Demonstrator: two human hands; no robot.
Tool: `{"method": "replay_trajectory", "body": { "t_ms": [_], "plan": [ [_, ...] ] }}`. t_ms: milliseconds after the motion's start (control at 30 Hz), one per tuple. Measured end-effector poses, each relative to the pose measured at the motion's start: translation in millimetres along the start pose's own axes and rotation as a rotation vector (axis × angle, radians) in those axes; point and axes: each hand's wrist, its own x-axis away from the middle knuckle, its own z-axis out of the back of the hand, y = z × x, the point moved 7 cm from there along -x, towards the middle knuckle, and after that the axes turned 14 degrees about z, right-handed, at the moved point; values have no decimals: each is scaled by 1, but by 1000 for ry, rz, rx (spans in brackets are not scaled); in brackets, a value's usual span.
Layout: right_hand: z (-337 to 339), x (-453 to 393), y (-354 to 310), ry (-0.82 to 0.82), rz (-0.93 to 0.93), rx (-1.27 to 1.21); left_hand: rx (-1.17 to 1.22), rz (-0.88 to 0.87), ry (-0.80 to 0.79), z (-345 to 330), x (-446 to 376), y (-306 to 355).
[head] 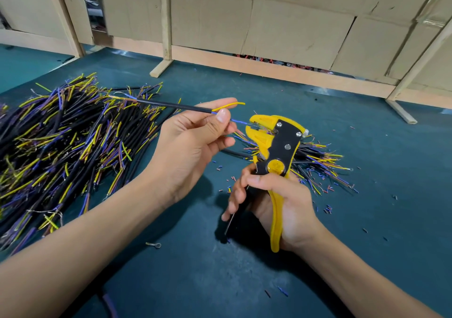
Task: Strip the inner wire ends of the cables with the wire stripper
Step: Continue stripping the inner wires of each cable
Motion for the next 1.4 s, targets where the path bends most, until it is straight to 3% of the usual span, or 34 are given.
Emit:
{"method": "replay_trajectory", "body": {
  "t_ms": [467,967,1400],
  "plan": [
    [-5,3,-1,-90,14,53,180,66,10,0,1,-4],
    [-5,2,-1,-75,10,68,118,5,19,-4,5,-5],
    [-5,2,0,-67,6,37,200,-14,22,-8,8,-9]
  ]
}}
